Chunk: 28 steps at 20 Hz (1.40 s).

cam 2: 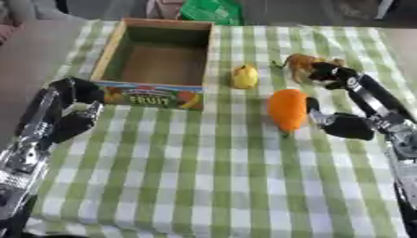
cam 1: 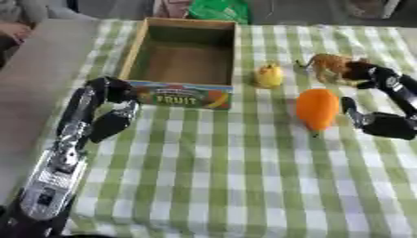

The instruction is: Pick up objects on the table and place them in the box.

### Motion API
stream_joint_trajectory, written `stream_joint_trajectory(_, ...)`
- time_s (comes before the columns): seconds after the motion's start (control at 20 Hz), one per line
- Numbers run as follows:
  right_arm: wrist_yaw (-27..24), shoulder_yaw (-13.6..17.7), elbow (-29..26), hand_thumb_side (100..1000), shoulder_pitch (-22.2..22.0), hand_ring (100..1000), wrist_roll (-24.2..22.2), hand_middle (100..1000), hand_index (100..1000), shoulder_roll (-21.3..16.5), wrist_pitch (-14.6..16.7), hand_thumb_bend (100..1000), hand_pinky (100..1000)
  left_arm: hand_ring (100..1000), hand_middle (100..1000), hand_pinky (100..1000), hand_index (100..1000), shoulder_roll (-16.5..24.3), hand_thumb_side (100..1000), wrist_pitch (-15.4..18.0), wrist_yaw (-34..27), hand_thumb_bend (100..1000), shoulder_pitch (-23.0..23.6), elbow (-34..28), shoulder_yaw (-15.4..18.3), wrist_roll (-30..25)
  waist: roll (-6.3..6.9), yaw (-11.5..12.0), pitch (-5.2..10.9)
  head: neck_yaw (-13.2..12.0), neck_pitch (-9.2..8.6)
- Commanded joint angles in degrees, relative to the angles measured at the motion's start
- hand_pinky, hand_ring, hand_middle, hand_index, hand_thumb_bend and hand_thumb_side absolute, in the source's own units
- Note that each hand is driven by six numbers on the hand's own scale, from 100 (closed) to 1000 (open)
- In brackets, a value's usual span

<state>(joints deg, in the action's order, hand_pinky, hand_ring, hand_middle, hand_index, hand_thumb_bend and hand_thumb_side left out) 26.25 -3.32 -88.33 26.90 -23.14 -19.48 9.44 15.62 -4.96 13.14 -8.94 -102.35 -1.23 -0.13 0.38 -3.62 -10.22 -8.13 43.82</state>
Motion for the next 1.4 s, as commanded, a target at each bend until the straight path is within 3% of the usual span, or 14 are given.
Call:
stream_joint_trajectory(0.05, -0.36, -0.88, 1.4, 239, 2.25, 877, -0.59, 800, 954, -2.2, 0.25, 100, 830, 603, 474, 680, 636, 0.7, 185, 0.5, -0.11, 359, -0.38, -1.28, 0.24, -0.83, -0.07, 0.13, 0.83, 0.13, 0.3)
stream_joint_trajectory(0.6, 1.55, -5.56, 12.85, 277, 8.98, 866, -2.16, 793, 950, -3.52, 1.94, 100, 818, 606, 475, 683, 647, 0.78, 162, 1.43, -0.4, 520, -0.45, -1.26, 0.05, -2.24, -0.09, 0.68, 0.98, 0.71, 0.3)
stream_joint_trajectory(1.15, 6.56, -6.72, 21.0, 314, 10.78, 864, -1.74, 796, 948, -2.32, 3.47, 100, 814, 607, 475, 683, 651, 0.8, 159, 1.62, -0.47, 535, -0.47, -1.23, 0.02, -2.56, -0.04, 1.2, 0.91, 1.1, 0.3)
stream_joint_trajectory(1.35, 8.96, -6.75, 21.88, 299, 10.75, 839, -2.33, 774, 918, -2.21, 4.11, 100, 801, 606, 474, 683, 651, 0.8, 162, 1.6, -0.48, 533, -0.49, -1.22, 0.01, -2.55, -0.07, 1.25, 0.91, 1.07, 0.3)
stream_joint_trajectory(1.4, 9.46, -6.71, 21.95, 255, 10.73, 802, -2.65, 728, 887, -2.25, 4.26, 100, 780, 606, 474, 683, 651, 0.81, 162, 1.59, -0.48, 534, -0.49, -1.21, -0.01, -2.56, -0.09, 1.24, 0.92, 1.07, 0.3)
